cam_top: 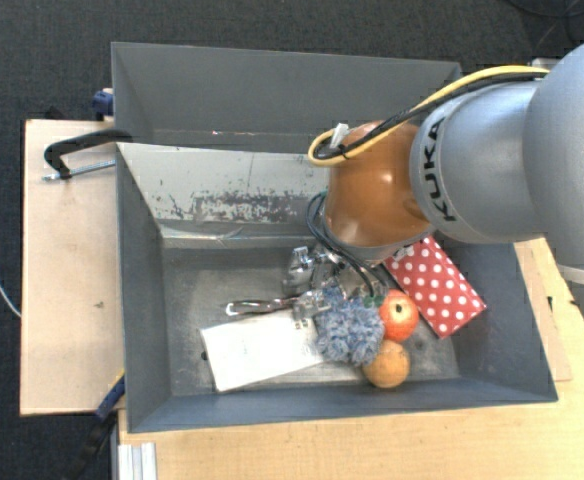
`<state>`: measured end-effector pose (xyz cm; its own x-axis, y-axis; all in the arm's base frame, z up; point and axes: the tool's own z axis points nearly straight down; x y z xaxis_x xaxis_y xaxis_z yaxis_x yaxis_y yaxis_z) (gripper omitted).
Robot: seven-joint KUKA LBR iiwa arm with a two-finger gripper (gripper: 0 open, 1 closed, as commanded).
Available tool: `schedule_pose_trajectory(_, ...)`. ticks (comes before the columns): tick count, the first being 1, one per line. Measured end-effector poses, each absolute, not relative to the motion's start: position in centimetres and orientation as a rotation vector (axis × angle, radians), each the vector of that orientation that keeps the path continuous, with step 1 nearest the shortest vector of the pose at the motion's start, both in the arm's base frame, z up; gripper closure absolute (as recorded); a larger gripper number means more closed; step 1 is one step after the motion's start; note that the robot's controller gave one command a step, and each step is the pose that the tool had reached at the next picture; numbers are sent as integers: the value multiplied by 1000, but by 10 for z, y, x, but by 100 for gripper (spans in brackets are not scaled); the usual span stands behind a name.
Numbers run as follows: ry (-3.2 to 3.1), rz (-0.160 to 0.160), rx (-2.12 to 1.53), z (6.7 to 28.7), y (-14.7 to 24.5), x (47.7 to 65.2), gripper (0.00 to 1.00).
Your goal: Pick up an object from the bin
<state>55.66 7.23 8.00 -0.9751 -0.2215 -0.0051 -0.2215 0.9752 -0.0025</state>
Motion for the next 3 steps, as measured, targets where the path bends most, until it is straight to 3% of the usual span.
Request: schedule_pose_trajectory(3,3113,2,-350,112,74,557,100)
